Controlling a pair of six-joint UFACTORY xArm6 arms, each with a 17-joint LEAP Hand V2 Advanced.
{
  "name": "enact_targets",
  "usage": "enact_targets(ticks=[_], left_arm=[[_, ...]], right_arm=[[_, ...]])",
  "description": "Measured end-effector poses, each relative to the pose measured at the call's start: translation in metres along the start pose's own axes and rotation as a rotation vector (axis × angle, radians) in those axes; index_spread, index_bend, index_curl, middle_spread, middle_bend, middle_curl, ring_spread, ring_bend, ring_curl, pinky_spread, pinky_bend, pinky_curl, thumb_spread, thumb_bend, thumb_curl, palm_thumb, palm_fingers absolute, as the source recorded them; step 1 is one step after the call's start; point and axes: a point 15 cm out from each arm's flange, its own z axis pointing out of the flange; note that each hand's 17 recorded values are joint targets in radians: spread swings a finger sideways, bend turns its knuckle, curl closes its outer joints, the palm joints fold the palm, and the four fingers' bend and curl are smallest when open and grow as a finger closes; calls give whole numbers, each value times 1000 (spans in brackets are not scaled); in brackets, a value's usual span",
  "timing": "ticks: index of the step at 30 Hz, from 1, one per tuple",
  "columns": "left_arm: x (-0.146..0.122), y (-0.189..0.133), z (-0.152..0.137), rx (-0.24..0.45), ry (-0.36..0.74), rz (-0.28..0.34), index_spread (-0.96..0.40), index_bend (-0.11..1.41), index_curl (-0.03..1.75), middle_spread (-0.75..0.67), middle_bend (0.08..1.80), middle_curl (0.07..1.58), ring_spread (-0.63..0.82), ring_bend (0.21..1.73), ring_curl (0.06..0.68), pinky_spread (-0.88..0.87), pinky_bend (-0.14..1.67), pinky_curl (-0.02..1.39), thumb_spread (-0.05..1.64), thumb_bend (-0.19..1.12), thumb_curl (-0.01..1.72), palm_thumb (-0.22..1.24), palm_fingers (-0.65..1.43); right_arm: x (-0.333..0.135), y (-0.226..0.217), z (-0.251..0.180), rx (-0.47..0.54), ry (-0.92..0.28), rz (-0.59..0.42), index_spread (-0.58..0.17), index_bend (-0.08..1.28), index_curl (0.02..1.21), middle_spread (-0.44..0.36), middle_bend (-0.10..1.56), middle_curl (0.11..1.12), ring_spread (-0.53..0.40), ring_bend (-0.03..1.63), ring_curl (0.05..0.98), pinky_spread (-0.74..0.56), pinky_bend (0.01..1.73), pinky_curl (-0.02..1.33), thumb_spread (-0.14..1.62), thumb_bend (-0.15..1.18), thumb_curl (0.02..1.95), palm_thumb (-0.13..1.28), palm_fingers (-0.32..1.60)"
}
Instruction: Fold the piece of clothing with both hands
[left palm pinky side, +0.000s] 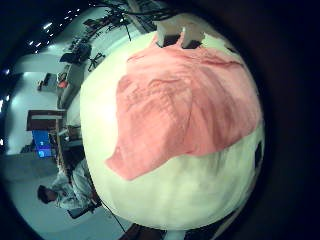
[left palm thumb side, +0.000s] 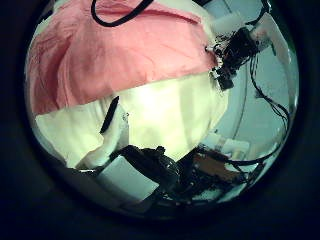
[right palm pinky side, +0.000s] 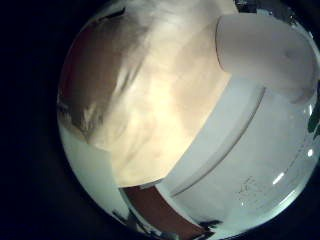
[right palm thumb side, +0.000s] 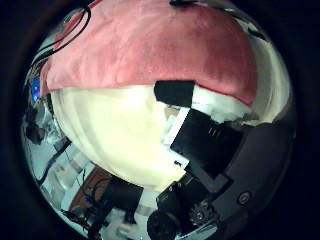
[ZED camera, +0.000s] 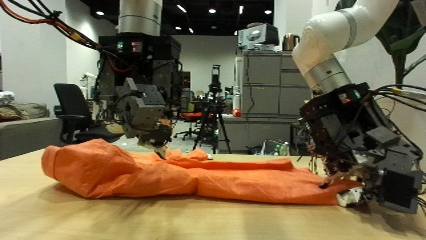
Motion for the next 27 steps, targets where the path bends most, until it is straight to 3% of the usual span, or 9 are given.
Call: enact_targets(ticks=[5,8,18,24,27], left_arm=[[-4,0,-2,4,-1,-4,125,178,342,303,185,294,529,432,211,500,267,314,1147,-18,350,606,32],[-9,1,-4,9,-2,-10,125,177,343,302,184,294,529,430,211,500,265,314,1147,-18,350,606,33],[-29,10,-3,-4,-7,-34,124,177,345,296,183,295,530,422,210,501,258,315,1147,-18,349,606,39],[-41,28,10,-33,-1,-53,124,175,344,300,183,294,530,420,210,494,256,316,1147,-18,349,606,43],[-44,31,13,-37,-1,-60,124,177,345,300,181,293,529,422,211,492,254,315,1147,-18,349,606,45]], right_arm=[[6,34,6,-16,-15,16,-318,916,724,-171,1124,691,-246,1203,539,-441,1088,531,918,117,509,1113,1341],[16,58,5,-8,-27,37,-305,968,751,-157,1179,715,-233,1258,567,-401,1155,569,918,125,545,1147,1281],[54,105,-53,116,-9,94,-261,1050,803,-127,1276,749,-204,1342,619,-312,1258,638,919,100,659,1163,1180],[57,120,-88,183,6,106,-249,1060,813,-119,1300,753,-198,1360,629,-294,1269,650,929,78,720,1153,1166],[41,114,-107,220,25,66,-246,1064,817,-117,1305,752,-197,1362,632,-290,1270,653,932,70,743,1152,1164]])
